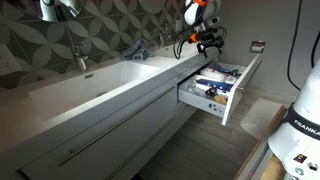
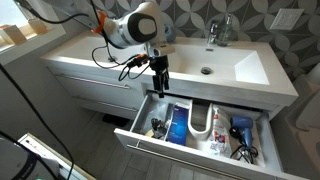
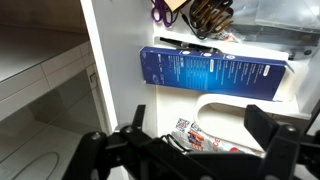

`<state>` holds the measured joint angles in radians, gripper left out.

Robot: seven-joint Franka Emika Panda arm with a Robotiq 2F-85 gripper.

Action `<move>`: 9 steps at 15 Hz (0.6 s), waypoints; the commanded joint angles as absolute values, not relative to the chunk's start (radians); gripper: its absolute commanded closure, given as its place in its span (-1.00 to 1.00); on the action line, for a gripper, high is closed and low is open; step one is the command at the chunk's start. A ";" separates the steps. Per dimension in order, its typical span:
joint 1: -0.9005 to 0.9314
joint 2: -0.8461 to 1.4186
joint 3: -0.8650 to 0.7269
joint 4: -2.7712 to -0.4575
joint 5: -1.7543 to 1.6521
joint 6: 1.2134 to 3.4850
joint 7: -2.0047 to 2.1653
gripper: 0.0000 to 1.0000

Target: Remove the black object from on top of the sink and put it in the drawer

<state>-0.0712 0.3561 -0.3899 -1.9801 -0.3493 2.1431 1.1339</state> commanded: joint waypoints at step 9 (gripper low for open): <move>-0.167 0.095 -0.270 -1.999 -0.178 2.087 0.476 -1.00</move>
